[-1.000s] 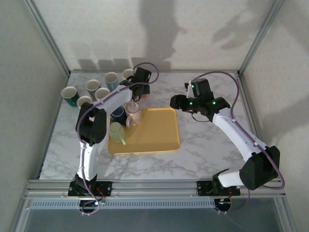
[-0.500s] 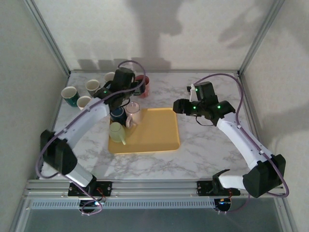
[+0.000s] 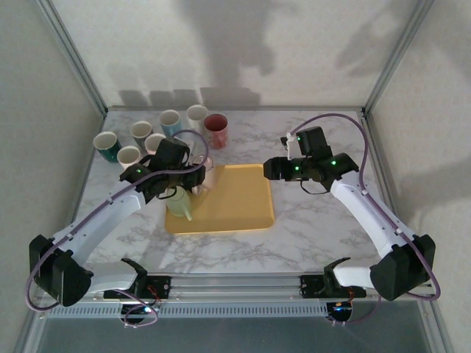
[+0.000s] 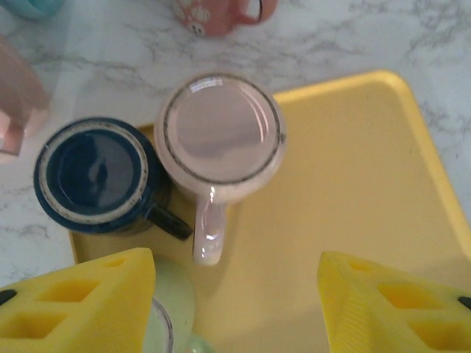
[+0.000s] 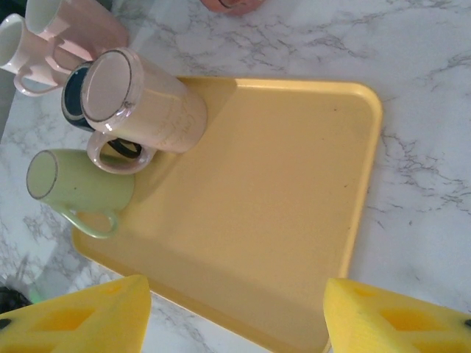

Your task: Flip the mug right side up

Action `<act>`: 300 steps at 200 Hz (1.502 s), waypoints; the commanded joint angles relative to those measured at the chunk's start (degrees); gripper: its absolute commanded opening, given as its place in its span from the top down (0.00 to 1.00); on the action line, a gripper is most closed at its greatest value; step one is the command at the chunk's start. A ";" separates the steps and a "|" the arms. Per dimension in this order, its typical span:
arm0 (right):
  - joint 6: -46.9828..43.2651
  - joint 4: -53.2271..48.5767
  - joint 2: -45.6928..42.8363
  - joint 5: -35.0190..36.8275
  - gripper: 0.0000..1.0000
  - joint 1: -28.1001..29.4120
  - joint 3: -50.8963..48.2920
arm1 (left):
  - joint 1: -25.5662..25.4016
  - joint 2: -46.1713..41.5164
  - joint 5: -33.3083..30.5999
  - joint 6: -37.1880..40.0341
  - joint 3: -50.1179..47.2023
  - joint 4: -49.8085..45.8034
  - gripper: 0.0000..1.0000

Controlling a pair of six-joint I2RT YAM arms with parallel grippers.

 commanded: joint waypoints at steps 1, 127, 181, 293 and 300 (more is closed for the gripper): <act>-0.85 -0.84 1.02 -1.81 0.35 -0.42 0.57 | 0.04 0.61 2.49 1.05 -1.65 -3.06 0.44; -0.90 -0.21 1.75 -2.25 0.34 -0.40 0.10 | 1.83 11.03 -2.17 -1.13 0.24 -1.91 0.50; -0.88 0.00 2.56 -2.43 0.34 -0.47 0.60 | 1.83 13.71 -1.64 -0.90 -0.30 -0.27 0.55; -1.11 0.00 3.12 -2.47 0.34 -0.42 1.21 | 1.92 18.16 -2.35 -0.14 -1.83 2.66 0.62; -1.14 -0.05 3.07 -2.66 0.34 -0.42 1.36 | 1.92 18.43 -2.35 -0.14 -1.87 2.66 0.62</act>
